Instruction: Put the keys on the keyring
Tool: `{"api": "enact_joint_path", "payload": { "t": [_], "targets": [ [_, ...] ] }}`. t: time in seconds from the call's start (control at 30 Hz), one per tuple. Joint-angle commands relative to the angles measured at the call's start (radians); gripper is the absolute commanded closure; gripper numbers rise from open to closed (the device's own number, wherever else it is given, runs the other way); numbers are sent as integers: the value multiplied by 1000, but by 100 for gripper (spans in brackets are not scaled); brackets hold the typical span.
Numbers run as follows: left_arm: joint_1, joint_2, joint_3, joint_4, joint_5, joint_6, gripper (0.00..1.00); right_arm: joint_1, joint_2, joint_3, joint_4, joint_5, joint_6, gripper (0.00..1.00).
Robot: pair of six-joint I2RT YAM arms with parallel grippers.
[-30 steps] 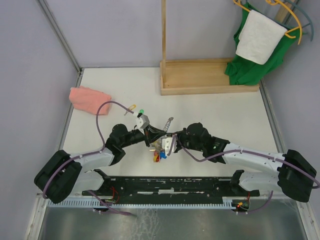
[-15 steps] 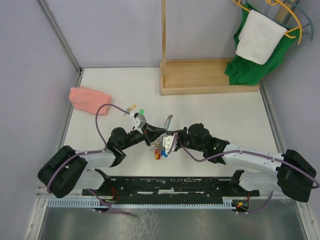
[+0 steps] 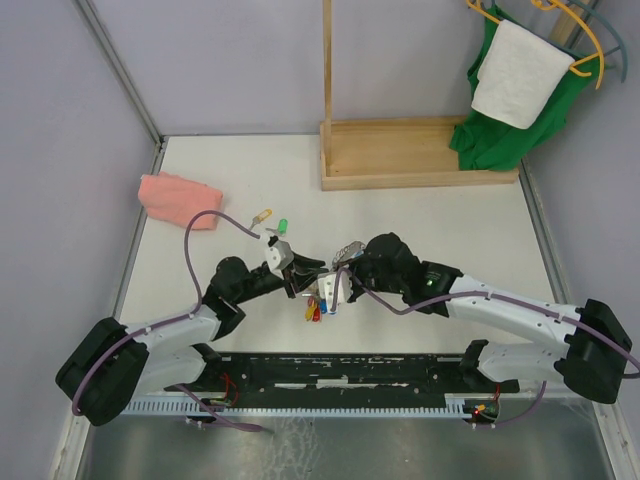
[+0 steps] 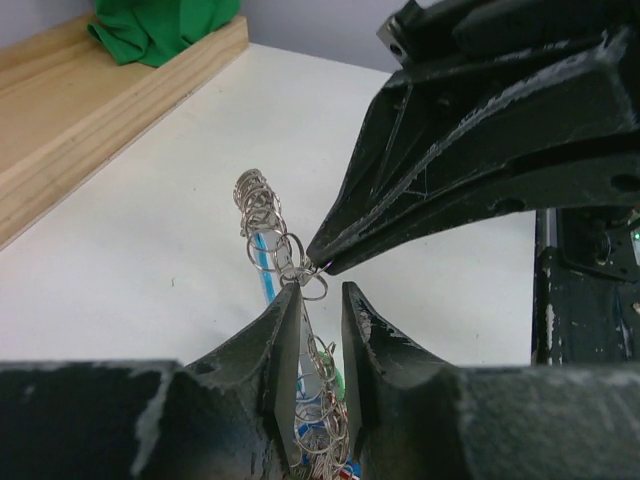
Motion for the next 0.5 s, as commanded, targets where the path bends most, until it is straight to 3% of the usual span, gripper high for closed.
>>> {"api": "enact_joint_path", "payload": {
  "t": [0.0,0.47],
  "targets": [
    [-2,4,42,-73,92,170,70,3,6,85,-60,-41,-66,99],
    [56,75,155,-278,327,551,66,4,23,155,-221,-60,-184,99]
  ]
}}
